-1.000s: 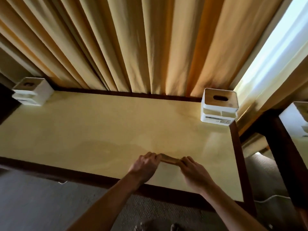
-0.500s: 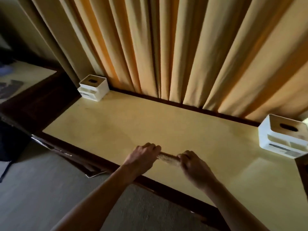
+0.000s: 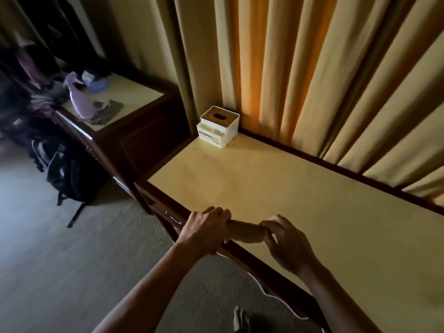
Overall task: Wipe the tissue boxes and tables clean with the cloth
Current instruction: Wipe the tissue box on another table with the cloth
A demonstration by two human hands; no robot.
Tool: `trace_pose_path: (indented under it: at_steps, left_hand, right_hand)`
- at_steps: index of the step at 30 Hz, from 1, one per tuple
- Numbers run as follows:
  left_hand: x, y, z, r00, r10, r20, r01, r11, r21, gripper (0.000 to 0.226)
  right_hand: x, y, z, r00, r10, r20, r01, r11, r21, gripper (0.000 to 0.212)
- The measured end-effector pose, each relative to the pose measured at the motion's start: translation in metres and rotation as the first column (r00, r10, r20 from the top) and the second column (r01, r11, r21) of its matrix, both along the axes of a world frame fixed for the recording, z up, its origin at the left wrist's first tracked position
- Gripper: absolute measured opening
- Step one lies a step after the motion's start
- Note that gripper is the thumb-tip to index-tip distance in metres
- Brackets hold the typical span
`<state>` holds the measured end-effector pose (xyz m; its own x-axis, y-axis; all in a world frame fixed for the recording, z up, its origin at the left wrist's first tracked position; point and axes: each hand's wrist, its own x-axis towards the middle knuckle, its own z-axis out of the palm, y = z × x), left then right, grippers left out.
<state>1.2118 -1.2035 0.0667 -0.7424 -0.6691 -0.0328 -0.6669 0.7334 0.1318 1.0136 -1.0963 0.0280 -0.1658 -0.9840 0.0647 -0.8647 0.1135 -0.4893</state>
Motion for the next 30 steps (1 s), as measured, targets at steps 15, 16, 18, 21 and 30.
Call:
trace_pose_path:
  at_steps: [15, 16, 18, 21, 30]
  left_hand:
    - [0.006, -0.148, -0.012, 0.976, -0.198, 0.089, 0.183, 0.97, 0.159, 0.024]
    - [0.003, -0.156, -0.014, 0.97, -0.226, 0.087, 0.209, 0.963, 0.171, 0.023]
    - [-0.006, -0.174, -0.02, 0.96, -0.27, 0.068, 0.253, 0.947, 0.196, 0.02]
    - [-0.023, -0.198, -0.031, 0.931, -0.357, 0.075, 0.336, 0.92, 0.203, 0.021]
    - [-0.075, -0.242, -0.046, 0.833, -0.553, 0.027, 0.532, 0.812, 0.239, 0.024]
  right_hand:
    - [0.012, -0.114, -0.026, 0.999, 0.02, 0.025, -0.022, 0.998, 0.067, 0.072]
    - [0.011, -0.118, -0.026, 1.0, -0.003, 0.017, 0.002, 0.997, 0.077, 0.073]
    - [0.01, -0.125, -0.028, 0.997, -0.072, 0.0, 0.071, 0.993, 0.089, 0.068]
    - [0.01, -0.128, -0.041, 0.974, -0.228, -0.007, 0.228, 0.973, 0.019, 0.046]
    - [0.019, -0.136, -0.037, 0.854, -0.518, 0.04, 0.518, 0.855, 0.009, 0.028]
